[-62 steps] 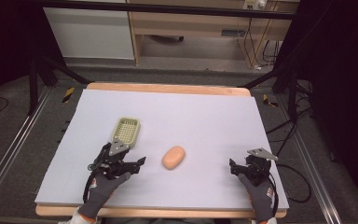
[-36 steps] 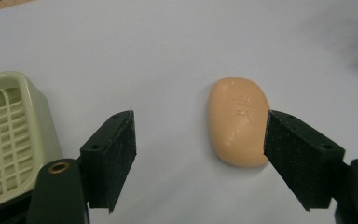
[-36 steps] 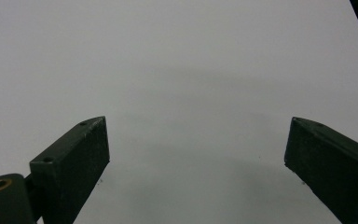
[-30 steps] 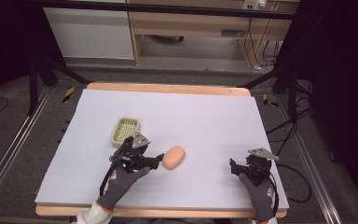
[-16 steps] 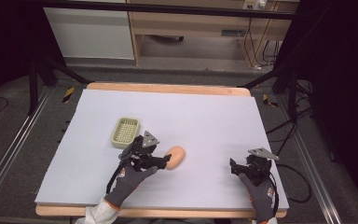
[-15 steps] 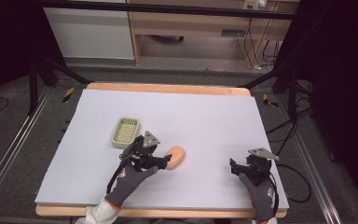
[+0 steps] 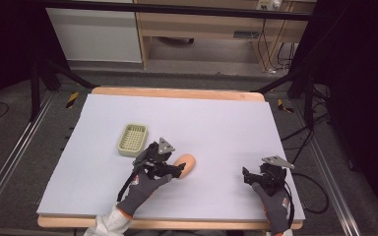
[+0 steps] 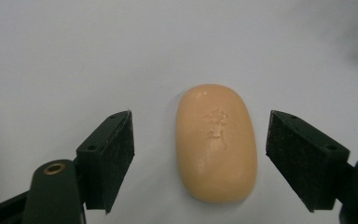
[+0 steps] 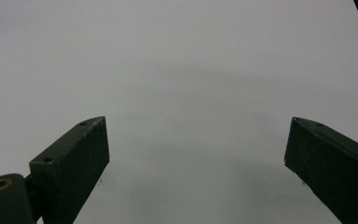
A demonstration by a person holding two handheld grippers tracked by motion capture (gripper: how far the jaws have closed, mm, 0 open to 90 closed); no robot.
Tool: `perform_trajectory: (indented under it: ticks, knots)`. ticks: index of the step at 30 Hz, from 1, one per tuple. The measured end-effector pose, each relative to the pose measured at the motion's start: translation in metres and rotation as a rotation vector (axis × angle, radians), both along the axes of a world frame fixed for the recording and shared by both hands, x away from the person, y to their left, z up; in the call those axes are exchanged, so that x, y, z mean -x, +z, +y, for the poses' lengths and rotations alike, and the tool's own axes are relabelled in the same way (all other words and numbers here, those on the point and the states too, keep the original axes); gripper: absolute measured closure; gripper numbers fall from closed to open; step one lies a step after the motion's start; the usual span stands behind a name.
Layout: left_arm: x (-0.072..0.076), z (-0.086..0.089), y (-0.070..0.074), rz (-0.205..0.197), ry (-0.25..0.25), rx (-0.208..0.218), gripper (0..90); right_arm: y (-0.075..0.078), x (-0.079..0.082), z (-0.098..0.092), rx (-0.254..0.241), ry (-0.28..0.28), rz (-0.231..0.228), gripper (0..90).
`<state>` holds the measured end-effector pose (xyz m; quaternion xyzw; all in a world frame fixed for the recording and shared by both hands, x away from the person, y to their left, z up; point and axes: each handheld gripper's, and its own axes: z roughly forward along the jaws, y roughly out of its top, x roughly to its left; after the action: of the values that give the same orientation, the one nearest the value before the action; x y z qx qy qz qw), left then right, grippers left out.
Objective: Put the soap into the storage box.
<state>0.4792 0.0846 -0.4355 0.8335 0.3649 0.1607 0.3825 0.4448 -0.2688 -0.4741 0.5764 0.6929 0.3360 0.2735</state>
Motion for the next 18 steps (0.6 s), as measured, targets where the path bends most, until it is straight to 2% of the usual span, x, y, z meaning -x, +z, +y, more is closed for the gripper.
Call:
perform_trajectory:
  ticks: [9,18]
  knots:
    - [-0.004,-0.008,-0.004,0.010,-0.006,-0.017,22.5,0.001,0.001,-0.001,0.001,0.002,-0.004,6.8]
    - [-0.009,-0.019,-0.009,0.023,-0.015,-0.057,22.1,0.000,0.000,0.000,-0.003,0.006,0.001,6.8]
